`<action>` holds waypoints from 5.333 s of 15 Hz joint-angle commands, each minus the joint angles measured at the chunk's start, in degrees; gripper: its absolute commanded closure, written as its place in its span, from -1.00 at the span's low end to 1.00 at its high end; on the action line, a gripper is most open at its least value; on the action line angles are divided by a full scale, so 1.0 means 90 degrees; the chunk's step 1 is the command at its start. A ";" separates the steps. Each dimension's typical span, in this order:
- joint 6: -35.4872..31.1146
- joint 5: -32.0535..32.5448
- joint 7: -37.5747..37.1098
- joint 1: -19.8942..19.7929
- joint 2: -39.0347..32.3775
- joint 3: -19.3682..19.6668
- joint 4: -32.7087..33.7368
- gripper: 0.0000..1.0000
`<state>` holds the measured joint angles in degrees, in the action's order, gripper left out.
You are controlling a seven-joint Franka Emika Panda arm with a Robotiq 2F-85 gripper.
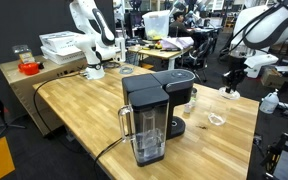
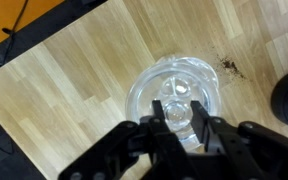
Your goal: Uncover the glass jar and put a coffee pod inside
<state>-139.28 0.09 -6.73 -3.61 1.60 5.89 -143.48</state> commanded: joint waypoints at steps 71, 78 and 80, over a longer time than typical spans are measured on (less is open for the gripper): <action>0.0809 -0.1282 -0.1008 -0.1007 -0.3725 0.0604 0.2962 0.84; 0.0922 -0.1536 -0.0850 -0.1198 -0.4266 0.0560 0.3397 0.84; 0.1003 -0.1549 -0.0830 -0.1222 -0.4307 0.0574 0.3465 0.84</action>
<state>-133.08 -12.51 -15.84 -12.87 -36.46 12.10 -114.33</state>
